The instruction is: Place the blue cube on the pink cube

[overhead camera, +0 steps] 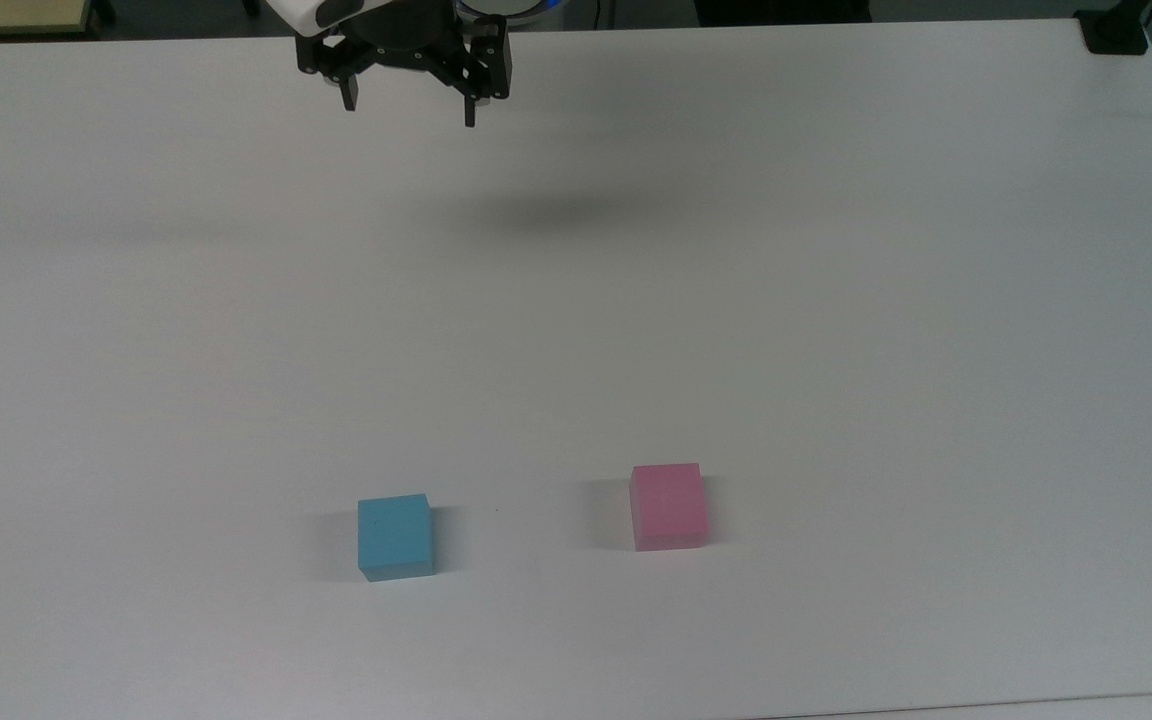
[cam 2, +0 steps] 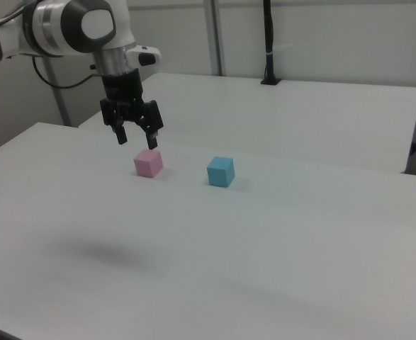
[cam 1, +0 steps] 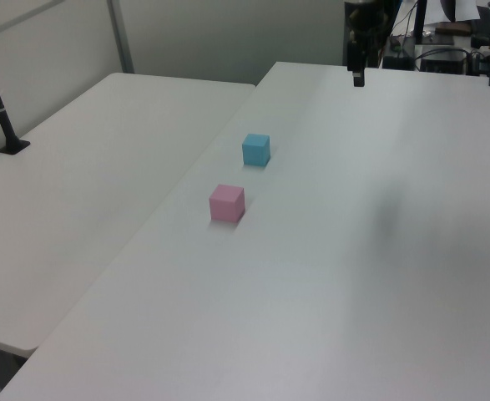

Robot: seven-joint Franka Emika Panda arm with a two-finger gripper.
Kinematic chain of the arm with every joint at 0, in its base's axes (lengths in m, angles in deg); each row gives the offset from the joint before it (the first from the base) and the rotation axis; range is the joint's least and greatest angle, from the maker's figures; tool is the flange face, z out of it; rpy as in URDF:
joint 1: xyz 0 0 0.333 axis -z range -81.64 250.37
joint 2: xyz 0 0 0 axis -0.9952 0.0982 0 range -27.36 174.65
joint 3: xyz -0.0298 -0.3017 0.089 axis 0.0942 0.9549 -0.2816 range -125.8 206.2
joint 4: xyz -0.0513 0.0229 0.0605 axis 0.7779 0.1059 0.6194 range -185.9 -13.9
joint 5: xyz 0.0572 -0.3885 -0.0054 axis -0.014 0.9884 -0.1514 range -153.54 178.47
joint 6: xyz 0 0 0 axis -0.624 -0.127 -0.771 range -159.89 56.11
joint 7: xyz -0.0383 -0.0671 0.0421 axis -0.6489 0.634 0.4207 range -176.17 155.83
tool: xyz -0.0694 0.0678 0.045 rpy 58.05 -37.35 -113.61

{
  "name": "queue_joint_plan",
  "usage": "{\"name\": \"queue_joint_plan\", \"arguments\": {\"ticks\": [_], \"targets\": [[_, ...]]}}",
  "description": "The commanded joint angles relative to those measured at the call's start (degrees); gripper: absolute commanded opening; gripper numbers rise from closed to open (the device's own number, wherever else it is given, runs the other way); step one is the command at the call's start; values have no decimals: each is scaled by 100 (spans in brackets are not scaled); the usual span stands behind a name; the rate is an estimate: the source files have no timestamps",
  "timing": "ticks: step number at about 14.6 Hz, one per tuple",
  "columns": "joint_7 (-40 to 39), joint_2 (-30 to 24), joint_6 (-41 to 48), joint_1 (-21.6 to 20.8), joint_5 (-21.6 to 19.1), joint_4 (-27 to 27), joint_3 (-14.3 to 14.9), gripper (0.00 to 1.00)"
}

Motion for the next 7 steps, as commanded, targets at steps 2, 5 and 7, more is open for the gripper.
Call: {"name": "queue_joint_plan", "arguments": {"ticks": [2, 5, 7], "targets": [[-260, -15, 278, 37, -34, 8, 6, 100], [-383, -15, 217, 72, -43, 8, 24, 100], [-392, -15, 199, 124, -51, 8, 24, 100]]}}
